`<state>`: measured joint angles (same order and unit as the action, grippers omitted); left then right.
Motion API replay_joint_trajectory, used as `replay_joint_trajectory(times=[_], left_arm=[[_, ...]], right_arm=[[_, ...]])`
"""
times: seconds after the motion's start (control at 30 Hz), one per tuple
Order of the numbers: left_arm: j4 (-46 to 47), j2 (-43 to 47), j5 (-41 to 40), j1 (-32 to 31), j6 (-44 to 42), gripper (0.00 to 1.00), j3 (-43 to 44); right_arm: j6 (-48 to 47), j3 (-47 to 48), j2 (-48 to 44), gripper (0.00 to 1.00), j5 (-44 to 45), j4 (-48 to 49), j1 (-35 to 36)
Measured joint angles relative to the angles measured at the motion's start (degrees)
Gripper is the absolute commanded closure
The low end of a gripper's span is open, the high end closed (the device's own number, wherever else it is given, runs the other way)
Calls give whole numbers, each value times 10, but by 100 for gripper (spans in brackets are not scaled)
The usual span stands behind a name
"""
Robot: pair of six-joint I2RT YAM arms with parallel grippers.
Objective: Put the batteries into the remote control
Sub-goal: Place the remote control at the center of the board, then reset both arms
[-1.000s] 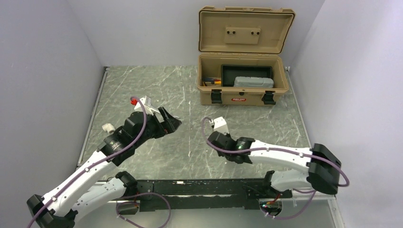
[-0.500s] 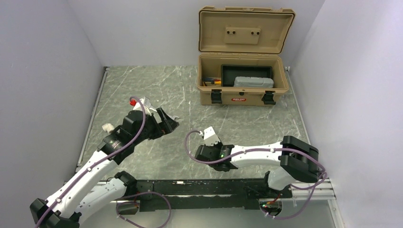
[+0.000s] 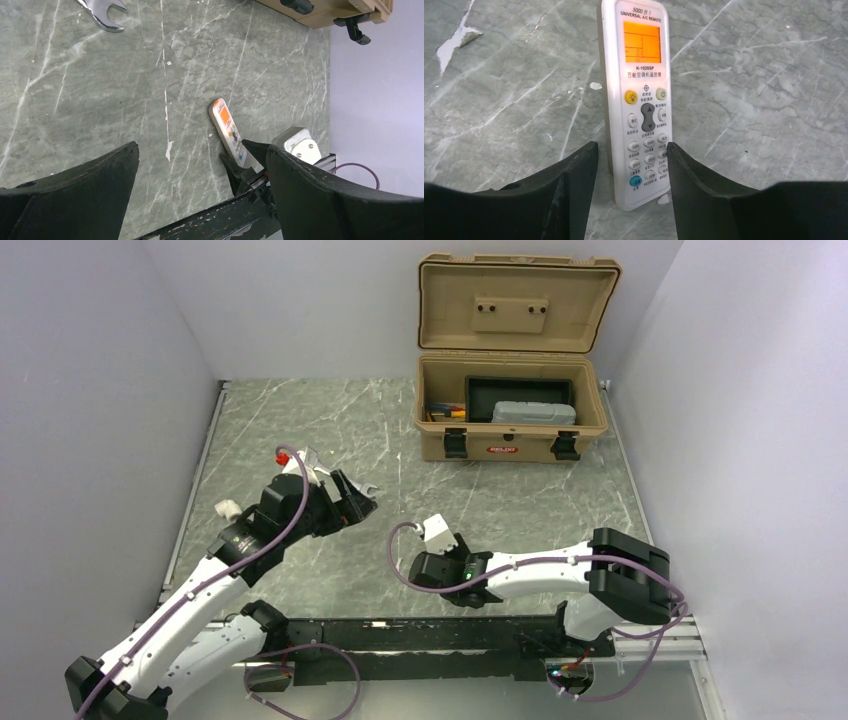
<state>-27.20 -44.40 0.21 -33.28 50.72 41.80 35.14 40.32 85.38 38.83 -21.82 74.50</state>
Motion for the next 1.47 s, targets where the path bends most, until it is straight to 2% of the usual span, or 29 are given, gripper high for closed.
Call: replay_joint_trajectory(times=[0.1, 0.27, 0.43, 0.5, 0.57, 0.67, 0.77, 0.9, 1.03, 1.27, 1.47], left_arm=[[-1, -1, 0, 1, 0, 1, -1], [-13, 0, -11, 3, 13, 1, -1], [-42, 16, -47, 6, 31, 0, -4], [-45, 25, -57, 6, 32, 1, -5], [-44, 33, -64, 6, 30, 0, -8], [-44, 33, -73, 6, 25, 1, -8], [-52, 24, -87, 6, 20, 1, -7], [-56, 15, -99, 6, 14, 1, -7], [-44, 34, -108, 6, 10, 1, -27], [-39, 56, -122, 6, 3, 0, -54], [-40, 55, -129, 6, -1, 1, -54]], right_arm=[[0, 0, -1, 27, -8, 7, 3], [-4, 0, -41, 23, -34, 19, 6], [0, 0, -153, 18, -41, 33, 6], [5, 0, -195, 10, -29, 34, 5], [12, 0, -237, 7, -12, 32, 2], [5, -2, -292, 6, 3, 31, -19], [-8, -21, -355, 5, -11, 31, -80], [-21, -85, -459, 6, -59, 38, -186], [-21, -155, -562, 6, -92, 39, -241], [20, -197, -649, 6, -78, 13, -257], [41, -215, -675, 6, -60, -2, -258]])
